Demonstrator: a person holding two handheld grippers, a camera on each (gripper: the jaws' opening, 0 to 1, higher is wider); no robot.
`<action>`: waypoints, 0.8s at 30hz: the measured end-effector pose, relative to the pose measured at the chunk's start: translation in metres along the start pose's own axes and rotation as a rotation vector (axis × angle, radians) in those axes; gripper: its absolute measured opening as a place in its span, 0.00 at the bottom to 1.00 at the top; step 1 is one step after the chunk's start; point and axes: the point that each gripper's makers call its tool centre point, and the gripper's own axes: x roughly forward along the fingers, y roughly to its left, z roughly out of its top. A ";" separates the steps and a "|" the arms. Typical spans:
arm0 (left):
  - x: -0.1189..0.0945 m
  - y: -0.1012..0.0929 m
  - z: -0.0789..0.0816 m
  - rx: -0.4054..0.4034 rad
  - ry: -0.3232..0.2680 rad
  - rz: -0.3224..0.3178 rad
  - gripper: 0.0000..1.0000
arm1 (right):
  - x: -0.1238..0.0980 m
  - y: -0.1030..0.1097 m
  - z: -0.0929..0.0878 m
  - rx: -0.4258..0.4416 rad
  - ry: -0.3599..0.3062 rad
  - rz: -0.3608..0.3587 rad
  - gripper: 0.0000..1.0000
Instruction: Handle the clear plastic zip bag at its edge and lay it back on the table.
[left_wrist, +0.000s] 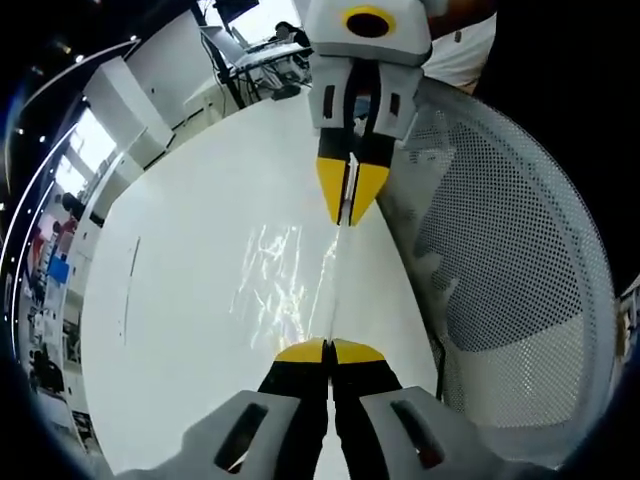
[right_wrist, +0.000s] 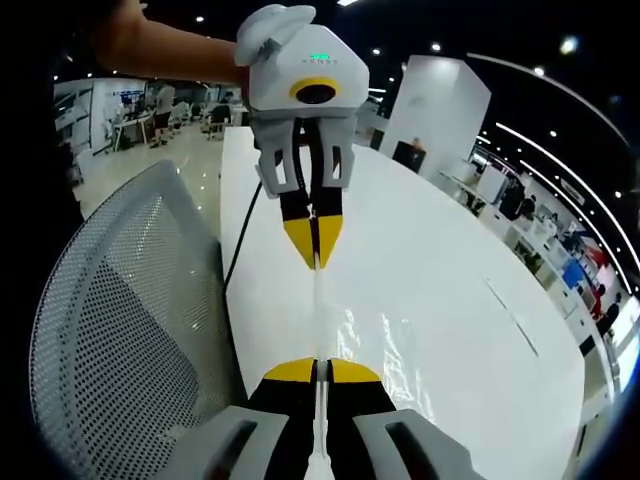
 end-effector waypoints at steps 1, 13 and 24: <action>0.000 0.000 0.000 0.003 0.000 0.002 0.00 | 0.000 0.000 0.000 -0.001 0.001 -0.001 0.00; -0.001 -0.001 0.001 -0.001 0.007 0.009 0.00 | -0.003 0.000 -0.005 0.008 0.006 -0.009 0.00; -0.002 -0.002 0.003 -0.004 0.004 0.011 0.00 | -0.007 0.001 -0.007 0.016 0.001 -0.019 0.00</action>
